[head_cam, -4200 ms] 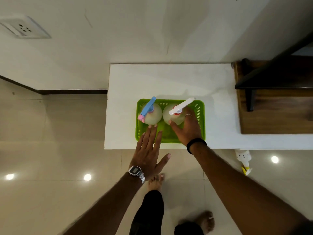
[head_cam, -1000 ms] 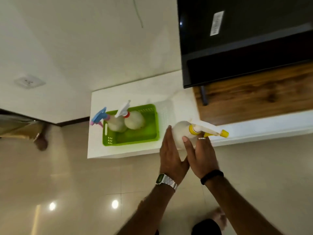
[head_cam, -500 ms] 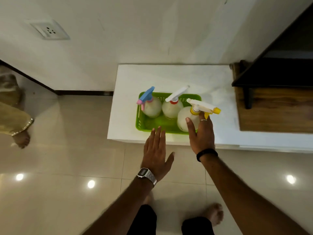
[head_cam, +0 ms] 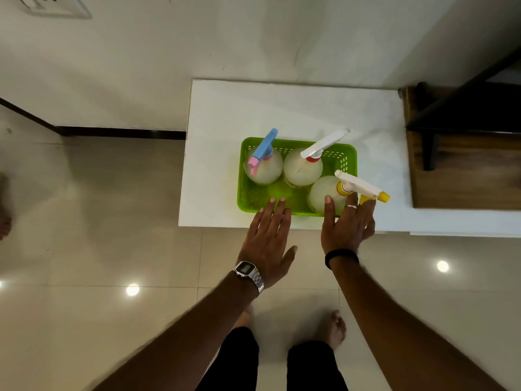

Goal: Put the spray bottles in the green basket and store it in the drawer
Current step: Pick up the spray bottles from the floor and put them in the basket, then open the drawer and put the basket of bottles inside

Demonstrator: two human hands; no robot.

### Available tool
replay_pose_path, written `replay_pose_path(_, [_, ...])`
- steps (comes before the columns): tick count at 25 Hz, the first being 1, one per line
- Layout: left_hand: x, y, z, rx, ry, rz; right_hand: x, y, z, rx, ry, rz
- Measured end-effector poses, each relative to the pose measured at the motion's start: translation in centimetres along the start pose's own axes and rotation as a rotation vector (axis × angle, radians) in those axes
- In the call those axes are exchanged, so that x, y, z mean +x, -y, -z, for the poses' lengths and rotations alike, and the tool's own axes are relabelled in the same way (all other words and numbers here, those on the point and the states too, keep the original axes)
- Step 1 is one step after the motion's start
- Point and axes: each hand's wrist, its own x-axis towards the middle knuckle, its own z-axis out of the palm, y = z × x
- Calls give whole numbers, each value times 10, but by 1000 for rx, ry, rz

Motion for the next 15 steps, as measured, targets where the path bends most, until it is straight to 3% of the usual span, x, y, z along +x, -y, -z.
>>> replay_pose_path(5, [-4, 0, -5, 6, -44, -28, -4, -7, 3, 38, 70, -38])
replay_pose_path(8, [-33, 4, -16, -61, -28, -175, -28, -20, 11, 95, 96, 10])
replay_pose_path(10, [-76, 10, -35, -47, 132, -282, -48, -35, 18, 90, 127, 34])
replay_pose_path(11, [-95, 24, -44, -54, 262, -247, -59, -46, 19, 67, 164, 39])
replay_pose_path(13, [-119, 53, -55, -199, 424, 30, -86, -71, 21, 12, 243, 49])
replay_pose_path(15, [-110, 75, -57, -429, 354, 534, -99, -99, 16, -43, 342, 85])
